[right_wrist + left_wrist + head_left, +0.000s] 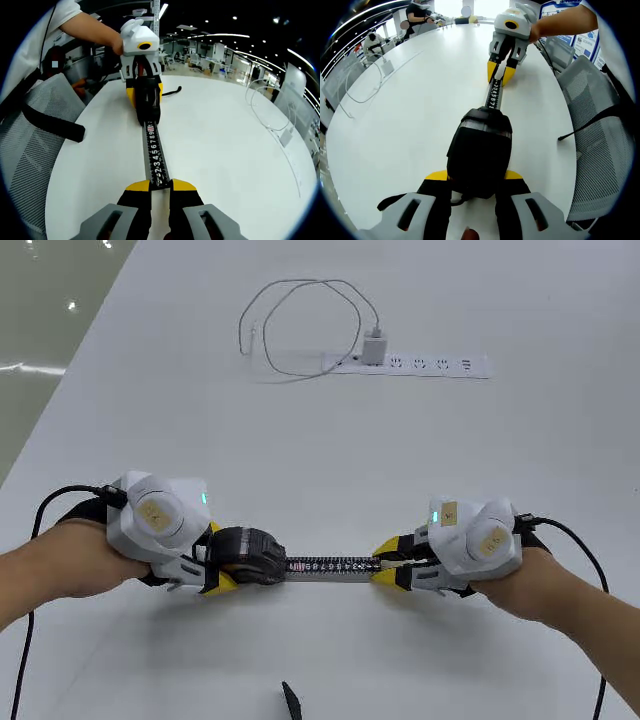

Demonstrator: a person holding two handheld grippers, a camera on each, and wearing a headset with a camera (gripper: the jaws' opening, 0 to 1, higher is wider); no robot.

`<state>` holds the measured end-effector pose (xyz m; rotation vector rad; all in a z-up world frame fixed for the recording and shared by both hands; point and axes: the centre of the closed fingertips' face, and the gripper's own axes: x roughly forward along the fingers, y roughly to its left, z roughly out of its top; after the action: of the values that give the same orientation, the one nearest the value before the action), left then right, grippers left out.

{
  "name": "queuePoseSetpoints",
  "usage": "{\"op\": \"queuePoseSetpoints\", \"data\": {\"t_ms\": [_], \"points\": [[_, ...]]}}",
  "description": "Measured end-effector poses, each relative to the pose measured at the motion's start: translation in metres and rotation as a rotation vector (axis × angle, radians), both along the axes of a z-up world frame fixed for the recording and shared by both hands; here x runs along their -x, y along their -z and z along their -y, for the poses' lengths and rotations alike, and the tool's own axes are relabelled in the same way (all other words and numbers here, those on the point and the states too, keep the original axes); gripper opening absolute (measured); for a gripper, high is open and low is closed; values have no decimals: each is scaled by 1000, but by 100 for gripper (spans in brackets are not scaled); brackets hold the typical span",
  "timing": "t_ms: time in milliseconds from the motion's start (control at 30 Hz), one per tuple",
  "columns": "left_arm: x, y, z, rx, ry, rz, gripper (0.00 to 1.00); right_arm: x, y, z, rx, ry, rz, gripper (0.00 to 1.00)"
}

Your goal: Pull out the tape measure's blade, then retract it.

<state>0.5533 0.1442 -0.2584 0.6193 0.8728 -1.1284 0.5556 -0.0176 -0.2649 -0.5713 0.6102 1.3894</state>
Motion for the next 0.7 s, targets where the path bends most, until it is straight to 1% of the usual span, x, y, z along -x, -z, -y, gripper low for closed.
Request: {"op": "queuePoseSetpoints", "data": {"t_ms": [700], "points": [[0, -1, 1, 1, -1, 4, 29, -1, 1, 21, 25, 22, -3, 8]]}}
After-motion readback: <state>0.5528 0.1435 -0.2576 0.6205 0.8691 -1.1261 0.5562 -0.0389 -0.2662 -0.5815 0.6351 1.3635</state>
